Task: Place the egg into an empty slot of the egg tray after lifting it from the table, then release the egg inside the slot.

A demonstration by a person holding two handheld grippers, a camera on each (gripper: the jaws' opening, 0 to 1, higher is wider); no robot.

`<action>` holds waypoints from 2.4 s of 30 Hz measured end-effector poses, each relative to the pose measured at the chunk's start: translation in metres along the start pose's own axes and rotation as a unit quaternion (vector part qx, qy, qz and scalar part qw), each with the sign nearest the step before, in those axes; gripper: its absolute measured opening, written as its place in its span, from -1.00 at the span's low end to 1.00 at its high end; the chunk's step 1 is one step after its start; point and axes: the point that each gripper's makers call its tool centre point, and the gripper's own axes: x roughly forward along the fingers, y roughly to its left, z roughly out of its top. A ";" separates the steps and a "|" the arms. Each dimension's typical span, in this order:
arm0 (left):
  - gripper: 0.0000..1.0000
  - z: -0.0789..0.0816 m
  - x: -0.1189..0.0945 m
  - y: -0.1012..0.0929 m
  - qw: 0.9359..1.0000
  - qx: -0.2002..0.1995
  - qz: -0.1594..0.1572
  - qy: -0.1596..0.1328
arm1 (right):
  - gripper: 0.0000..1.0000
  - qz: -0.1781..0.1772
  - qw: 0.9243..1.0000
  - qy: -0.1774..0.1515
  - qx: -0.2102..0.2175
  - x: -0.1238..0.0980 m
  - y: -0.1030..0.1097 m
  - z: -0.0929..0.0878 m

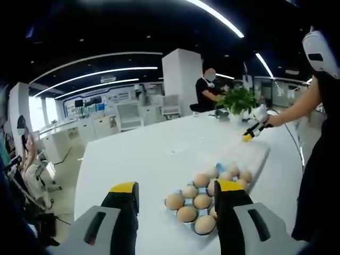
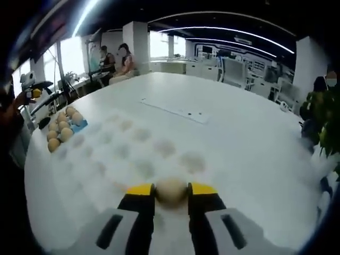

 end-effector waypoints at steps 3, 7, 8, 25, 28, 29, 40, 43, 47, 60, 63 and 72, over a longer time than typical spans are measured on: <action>0.15 0.000 0.000 0.000 1.000 -0.001 0.000 0.001 | -0.52 -0.001 1.000 -0.002 -0.007 -0.002 0.000 0.002; 0.15 -0.002 0.001 0.000 1.000 -0.002 0.000 0.001 | -0.53 -0.001 1.000 -0.010 -0.009 -0.007 0.001 0.009; 0.15 -0.002 0.001 0.000 1.000 -0.002 -0.001 0.000 | -0.53 -0.002 1.000 -0.013 -0.010 -0.007 0.001 0.010; 0.14 -0.002 -0.001 0.001 1.000 -0.003 0.000 -0.001 | -0.53 0.032 0.998 -0.040 -0.033 -0.002 0.028 0.042; 0.14 -0.002 -0.001 0.001 1.000 -0.005 0.000 -0.003 | -0.53 0.045 0.998 -0.038 -0.037 0.003 0.038 0.043; 0.14 -0.003 -0.001 0.001 1.000 -0.005 0.000 -0.002 | -0.53 0.051 0.997 -0.037 -0.041 0.006 0.043 0.045; 0.14 -0.003 -0.003 0.001 1.000 -0.006 0.001 -0.002 | -0.52 0.125 0.988 -0.056 -0.075 0.029 0.102 0.076; 0.14 -0.004 -0.003 0.001 1.000 -0.006 0.003 -0.001 | -0.52 0.142 0.985 -0.059 -0.080 0.036 0.117 0.082; 0.14 -0.004 -0.003 0.001 1.000 -0.006 0.002 -0.002 | -0.52 0.164 0.981 -0.057 -0.089 0.047 0.137 0.088; 0.14 -0.003 -0.006 0.003 1.000 -0.008 0.006 -0.006 | -0.52 0.212 0.969 -0.057 -0.111 0.067 0.178 0.096; 0.14 -0.004 -0.006 0.003 1.000 -0.007 0.006 -0.004 | -0.52 0.221 0.967 -0.056 -0.111 0.071 0.186 0.097; 0.13 -0.004 -0.005 0.003 1.000 -0.008 0.005 -0.005 | -0.52 0.242 0.961 -0.059 -0.121 0.081 0.209 0.105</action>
